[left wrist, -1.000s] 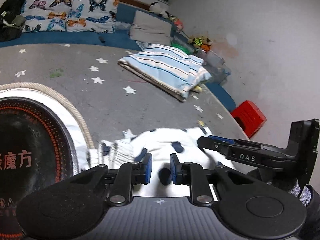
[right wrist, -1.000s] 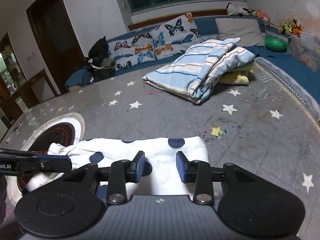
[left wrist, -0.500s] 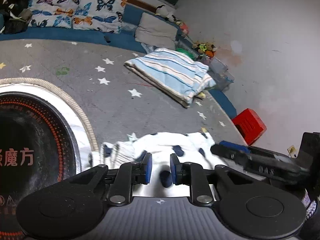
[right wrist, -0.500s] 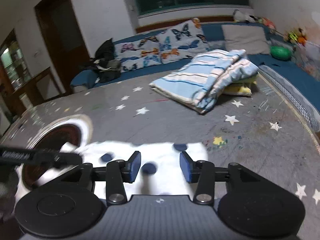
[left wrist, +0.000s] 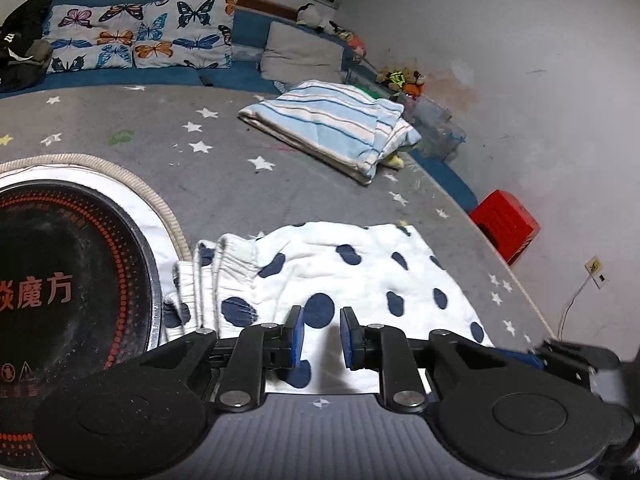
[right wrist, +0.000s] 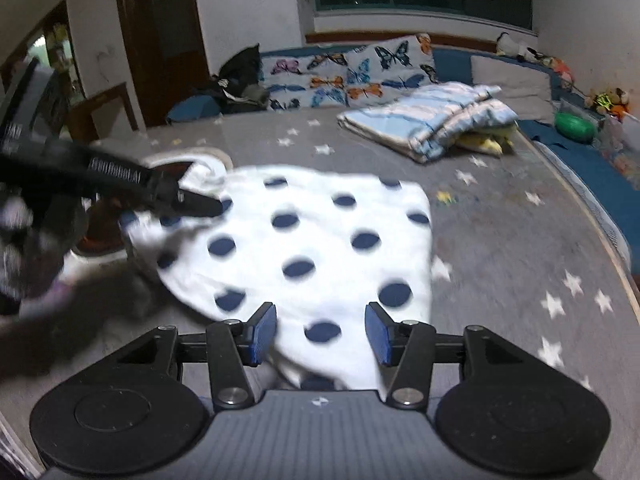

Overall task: Fold clothes
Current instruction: 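Carry the bundle with both grippers to a clear spot beside the cooktop, then lower the bundle onto the table and open both grippers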

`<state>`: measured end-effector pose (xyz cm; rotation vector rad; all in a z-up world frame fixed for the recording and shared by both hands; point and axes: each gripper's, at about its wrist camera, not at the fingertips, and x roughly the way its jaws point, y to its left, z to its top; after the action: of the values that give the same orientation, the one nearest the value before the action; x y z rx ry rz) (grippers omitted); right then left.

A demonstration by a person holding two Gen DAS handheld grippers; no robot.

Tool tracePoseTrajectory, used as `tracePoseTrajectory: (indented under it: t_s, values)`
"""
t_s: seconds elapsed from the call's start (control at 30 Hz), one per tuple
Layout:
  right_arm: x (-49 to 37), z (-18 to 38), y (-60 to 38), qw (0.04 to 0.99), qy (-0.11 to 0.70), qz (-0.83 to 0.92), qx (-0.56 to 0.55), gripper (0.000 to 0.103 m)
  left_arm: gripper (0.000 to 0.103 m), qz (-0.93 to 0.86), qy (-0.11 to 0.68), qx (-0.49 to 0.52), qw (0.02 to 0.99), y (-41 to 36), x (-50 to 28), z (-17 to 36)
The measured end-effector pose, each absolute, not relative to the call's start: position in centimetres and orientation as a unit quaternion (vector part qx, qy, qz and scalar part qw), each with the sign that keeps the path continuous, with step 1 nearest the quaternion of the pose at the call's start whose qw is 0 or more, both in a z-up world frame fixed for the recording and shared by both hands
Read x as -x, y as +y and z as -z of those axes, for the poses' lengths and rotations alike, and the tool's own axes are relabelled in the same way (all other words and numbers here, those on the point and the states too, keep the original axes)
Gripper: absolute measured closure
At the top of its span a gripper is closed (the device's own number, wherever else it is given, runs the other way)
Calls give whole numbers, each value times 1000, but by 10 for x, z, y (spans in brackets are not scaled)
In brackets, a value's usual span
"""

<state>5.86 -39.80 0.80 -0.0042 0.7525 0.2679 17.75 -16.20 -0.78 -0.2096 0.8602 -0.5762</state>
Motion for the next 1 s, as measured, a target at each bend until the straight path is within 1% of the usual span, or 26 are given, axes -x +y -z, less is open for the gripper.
tracePoseTrajectory:
  t_s: [0.27, 0.43, 0.6, 1.0]
  values:
    - [-33, -13, -399, 932, 343, -116, 3, 53, 81, 282, 400, 107, 865, -156, -166, -1]
    - [-31, -6, -400, 930, 351, -108, -4, 53, 81, 294, 392, 105, 865, -149, -146, -10]
    - [-19, -17, -402, 938, 330, -107, -13, 52, 81, 296, 385, 105, 868, -142, -133, -11]
    - [-8, 0, -412, 931, 352, -87, -35, 52, 81, 272, 400, 109, 869, -136, -141, 4]
